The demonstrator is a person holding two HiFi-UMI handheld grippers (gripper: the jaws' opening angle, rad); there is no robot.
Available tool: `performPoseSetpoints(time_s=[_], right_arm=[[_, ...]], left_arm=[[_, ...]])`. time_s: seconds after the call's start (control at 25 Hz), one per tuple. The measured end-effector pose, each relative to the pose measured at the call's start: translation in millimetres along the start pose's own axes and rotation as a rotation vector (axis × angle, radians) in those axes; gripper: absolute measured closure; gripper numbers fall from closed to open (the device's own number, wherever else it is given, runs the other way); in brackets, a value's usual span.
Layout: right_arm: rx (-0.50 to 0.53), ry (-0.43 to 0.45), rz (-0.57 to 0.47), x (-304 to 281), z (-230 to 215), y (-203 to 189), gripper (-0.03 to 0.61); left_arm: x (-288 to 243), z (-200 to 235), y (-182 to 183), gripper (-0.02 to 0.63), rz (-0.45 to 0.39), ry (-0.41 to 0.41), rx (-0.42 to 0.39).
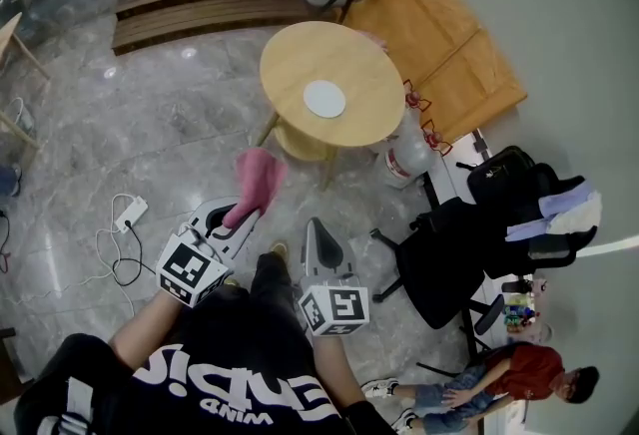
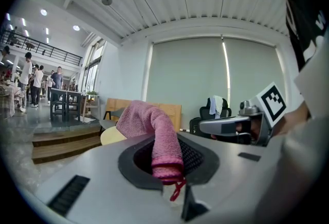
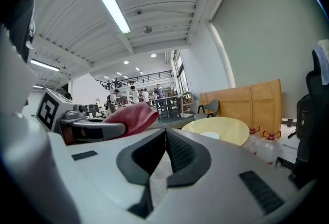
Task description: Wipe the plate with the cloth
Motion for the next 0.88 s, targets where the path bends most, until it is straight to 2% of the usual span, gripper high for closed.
performPoseSetpoints(time_s=[0.4, 0.6, 0.88], right_arm=[[-0.011, -0.011, 0.035, -30.8, -32.7, -3.2, 0.555], [-0.018, -0.007, 0.039, -51.8, -48.8, -4.4, 0.555], [-0.041, 0.006, 0.040, -80.2, -83.1, -2.2, 0.555]], left_arm=[[-43.3, 16.0, 1.4, 0.563, 0.045, -0.007, 0.023], [-63.7, 28.8, -9.5, 0.563, 0.047, -0.009, 0.021], [-109.3, 38.9, -6.9, 0.563, 0.035, -0.008, 0.017]])
Point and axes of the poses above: the fingertips, and each gripper's own axes: x backward along the fingers, z to its left, y out of its top, the point moved 6 cm from there along x, backward along the fingers, and after that the axes turned 12 degrees about -z, right-handed, at the moved point
